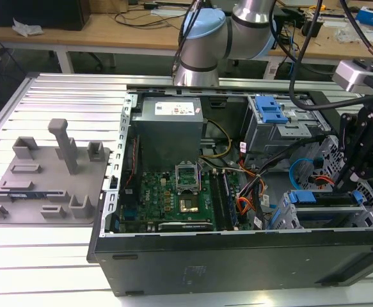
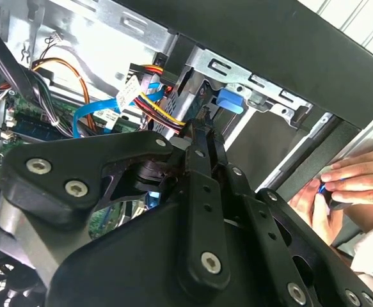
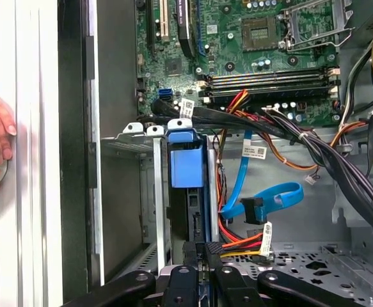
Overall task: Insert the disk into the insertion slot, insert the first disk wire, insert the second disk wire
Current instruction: 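Insert the first disk wire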
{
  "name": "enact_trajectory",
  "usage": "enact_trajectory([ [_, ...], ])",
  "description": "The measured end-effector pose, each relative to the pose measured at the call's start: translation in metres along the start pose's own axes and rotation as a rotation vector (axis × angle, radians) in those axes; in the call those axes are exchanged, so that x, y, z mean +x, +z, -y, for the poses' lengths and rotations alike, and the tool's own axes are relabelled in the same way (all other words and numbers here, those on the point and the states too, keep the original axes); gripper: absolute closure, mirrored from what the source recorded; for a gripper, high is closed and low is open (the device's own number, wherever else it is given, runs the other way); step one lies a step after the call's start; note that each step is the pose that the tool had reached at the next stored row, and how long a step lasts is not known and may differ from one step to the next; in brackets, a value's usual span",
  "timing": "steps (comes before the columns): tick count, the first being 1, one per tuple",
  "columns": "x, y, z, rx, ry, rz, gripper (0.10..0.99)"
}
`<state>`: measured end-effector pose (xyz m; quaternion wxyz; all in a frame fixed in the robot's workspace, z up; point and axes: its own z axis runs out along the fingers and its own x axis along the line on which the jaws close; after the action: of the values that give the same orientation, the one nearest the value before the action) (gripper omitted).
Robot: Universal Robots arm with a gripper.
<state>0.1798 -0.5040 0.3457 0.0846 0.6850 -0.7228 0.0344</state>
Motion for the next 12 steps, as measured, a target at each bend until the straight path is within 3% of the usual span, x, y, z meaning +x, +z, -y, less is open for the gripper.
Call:
enact_trajectory([
  [12, -0.0005, 0.0028, 0.0006, -0.002, 0.012, 0.0010, 0.922],
])
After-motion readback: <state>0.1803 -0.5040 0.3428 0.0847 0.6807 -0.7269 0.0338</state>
